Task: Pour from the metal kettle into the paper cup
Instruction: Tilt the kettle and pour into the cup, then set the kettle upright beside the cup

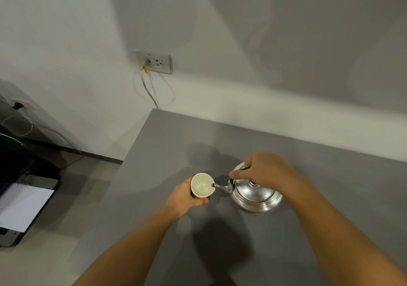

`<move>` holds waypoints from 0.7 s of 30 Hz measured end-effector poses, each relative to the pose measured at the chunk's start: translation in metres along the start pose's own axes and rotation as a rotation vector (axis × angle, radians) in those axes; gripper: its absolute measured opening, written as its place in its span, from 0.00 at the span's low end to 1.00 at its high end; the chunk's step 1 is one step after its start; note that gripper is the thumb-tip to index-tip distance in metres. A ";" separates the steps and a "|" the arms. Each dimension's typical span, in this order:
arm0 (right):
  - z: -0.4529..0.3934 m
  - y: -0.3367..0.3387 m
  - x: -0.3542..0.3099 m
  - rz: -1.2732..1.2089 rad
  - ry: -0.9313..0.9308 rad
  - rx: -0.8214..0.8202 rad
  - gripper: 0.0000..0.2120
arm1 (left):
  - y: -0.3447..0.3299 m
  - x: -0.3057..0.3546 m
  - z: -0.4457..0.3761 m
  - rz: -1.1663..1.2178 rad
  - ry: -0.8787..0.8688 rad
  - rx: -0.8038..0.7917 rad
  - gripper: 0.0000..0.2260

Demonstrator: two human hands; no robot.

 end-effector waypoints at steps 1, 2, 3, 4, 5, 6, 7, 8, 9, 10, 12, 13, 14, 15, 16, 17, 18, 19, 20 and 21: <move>-0.001 -0.001 0.003 -0.017 0.002 -0.002 0.25 | 0.000 -0.001 0.000 0.005 0.001 0.000 0.29; -0.001 -0.002 0.005 -0.035 0.002 -0.004 0.26 | 0.000 -0.001 -0.001 0.011 0.000 0.000 0.29; -0.001 -0.002 0.007 -0.052 0.001 -0.003 0.26 | 0.000 -0.002 -0.002 0.018 -0.001 0.000 0.29; -0.002 -0.003 0.009 -0.068 -0.001 0.001 0.27 | 0.000 -0.003 -0.002 0.024 -0.002 0.002 0.29; -0.002 -0.003 0.010 -0.082 -0.004 0.007 0.28 | 0.000 -0.003 -0.003 0.025 -0.003 0.004 0.29; -0.002 -0.003 0.012 -0.097 -0.008 0.013 0.28 | -0.001 -0.003 -0.003 0.024 -0.004 0.006 0.29; -0.001 -0.004 0.015 -0.113 -0.011 0.017 0.27 | -0.001 -0.002 -0.003 0.025 -0.006 0.006 0.29; -0.001 -0.005 0.016 -0.129 -0.012 0.017 0.26 | -0.001 -0.002 -0.003 0.027 -0.006 0.005 0.29; 0.000 -0.005 0.018 -0.142 -0.013 0.015 0.25 | -0.001 -0.002 -0.002 0.027 -0.004 0.002 0.29; 0.002 -0.006 0.019 -0.154 -0.011 0.013 0.24 | 0.000 -0.001 -0.001 0.022 -0.003 0.000 0.28; 0.004 -0.006 0.022 -0.183 -0.007 0.016 0.24 | 0.002 0.003 0.002 0.007 -0.006 0.000 0.28; 0.006 -0.006 0.023 -0.195 -0.006 0.021 0.25 | 0.004 0.005 0.003 0.005 -0.006 0.000 0.28; 0.007 -0.007 0.024 -0.204 -0.004 0.027 0.25 | 0.005 0.007 0.005 0.006 -0.005 0.002 0.28; 0.009 -0.008 0.025 -0.217 -0.001 0.032 0.25 | 0.007 0.009 0.006 0.010 -0.003 0.003 0.27; 0.011 -0.008 0.026 -0.237 0.004 0.038 0.26 | 0.008 0.009 0.007 0.014 -0.001 0.002 0.27; 0.013 -0.009 0.027 -0.257 0.008 0.047 0.27 | 0.009 0.010 0.009 0.018 0.001 0.000 0.26; 0.015 -0.009 0.028 -0.271 0.010 0.057 0.27 | 0.011 0.012 0.010 0.019 0.001 -0.001 0.25; 0.017 -0.008 0.030 -0.278 0.010 0.065 0.27 | 0.012 0.013 0.011 0.016 -0.002 -0.002 0.25; 0.019 -0.008 0.032 -0.282 0.007 0.071 0.27 | 0.014 0.015 0.012 0.009 -0.007 -0.001 0.25; 0.020 -0.008 0.034 -0.286 0.001 0.077 0.28 | 0.016 0.018 0.014 0.001 -0.013 0.001 0.25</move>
Point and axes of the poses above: each hand's wrist, its own z-axis away from the middle knuckle, its own y-axis out of the back of the hand, x = y × z, the point moved 9 cm from there along -z, towards the middle knuckle, and after that the axes turned 1 degree about -y, right-handed, at the moved point
